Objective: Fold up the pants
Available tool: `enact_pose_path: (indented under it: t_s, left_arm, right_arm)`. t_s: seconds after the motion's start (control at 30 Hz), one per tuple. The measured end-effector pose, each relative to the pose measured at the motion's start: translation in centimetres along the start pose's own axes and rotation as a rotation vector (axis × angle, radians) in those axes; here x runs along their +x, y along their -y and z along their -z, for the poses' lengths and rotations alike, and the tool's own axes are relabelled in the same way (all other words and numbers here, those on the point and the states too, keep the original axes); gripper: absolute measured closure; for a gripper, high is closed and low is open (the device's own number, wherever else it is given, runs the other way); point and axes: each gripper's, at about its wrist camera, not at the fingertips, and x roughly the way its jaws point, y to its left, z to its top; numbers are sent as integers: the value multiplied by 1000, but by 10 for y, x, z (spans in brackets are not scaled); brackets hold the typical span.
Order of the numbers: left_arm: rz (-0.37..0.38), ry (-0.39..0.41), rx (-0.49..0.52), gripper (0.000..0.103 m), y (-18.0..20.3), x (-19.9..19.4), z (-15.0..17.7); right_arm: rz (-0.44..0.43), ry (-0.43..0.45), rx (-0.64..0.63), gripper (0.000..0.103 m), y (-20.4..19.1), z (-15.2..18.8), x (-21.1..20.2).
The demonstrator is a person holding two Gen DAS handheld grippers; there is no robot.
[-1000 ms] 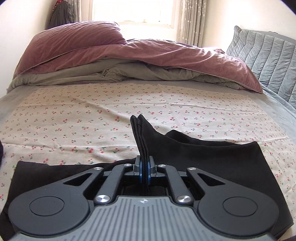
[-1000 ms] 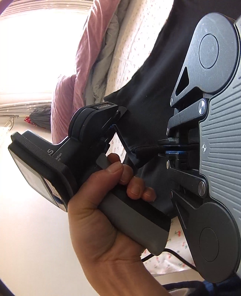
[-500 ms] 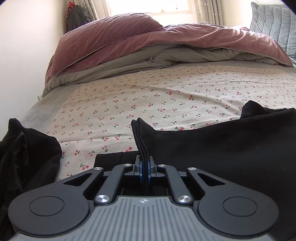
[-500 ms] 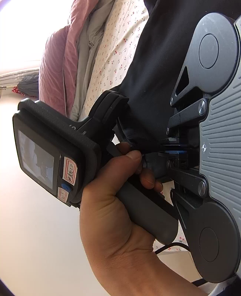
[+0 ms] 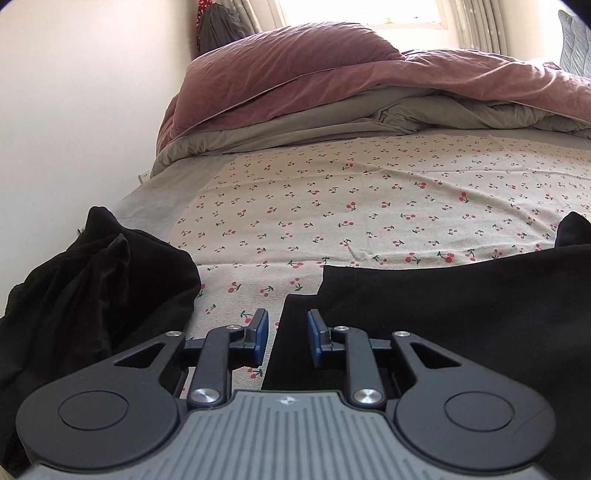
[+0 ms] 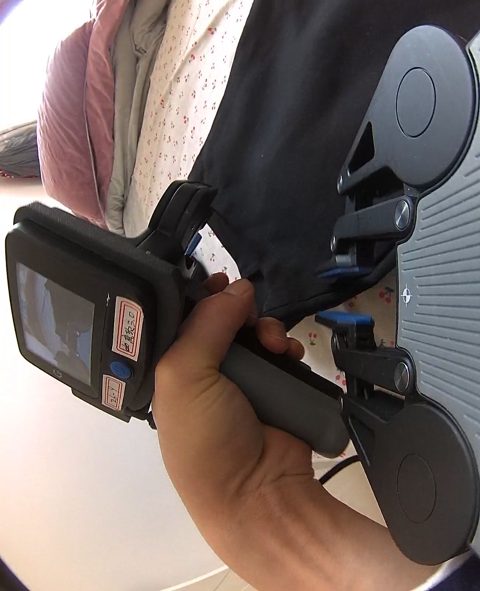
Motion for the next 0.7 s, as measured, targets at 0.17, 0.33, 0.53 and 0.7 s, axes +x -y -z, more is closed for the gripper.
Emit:
enact_pose_path:
  t_s: [0.17,0.33,0.53,0.7]
  left_arm:
    - [-29,14,-57,72,-6,-10,-5]
    - [103,94,19,69,43,-32,-18]
    - [316,87,90,68,138,-50,-27]
    - [435,14,185,66,216,-52,-19]
  right_arm:
    - [32,23,-22,54,36,20,-80]
    - [161,3,56,54,113,36,-152]
    - [290,-67,167,54,186,65,-196]
    - [267,-33,261,55,207,112,-199]
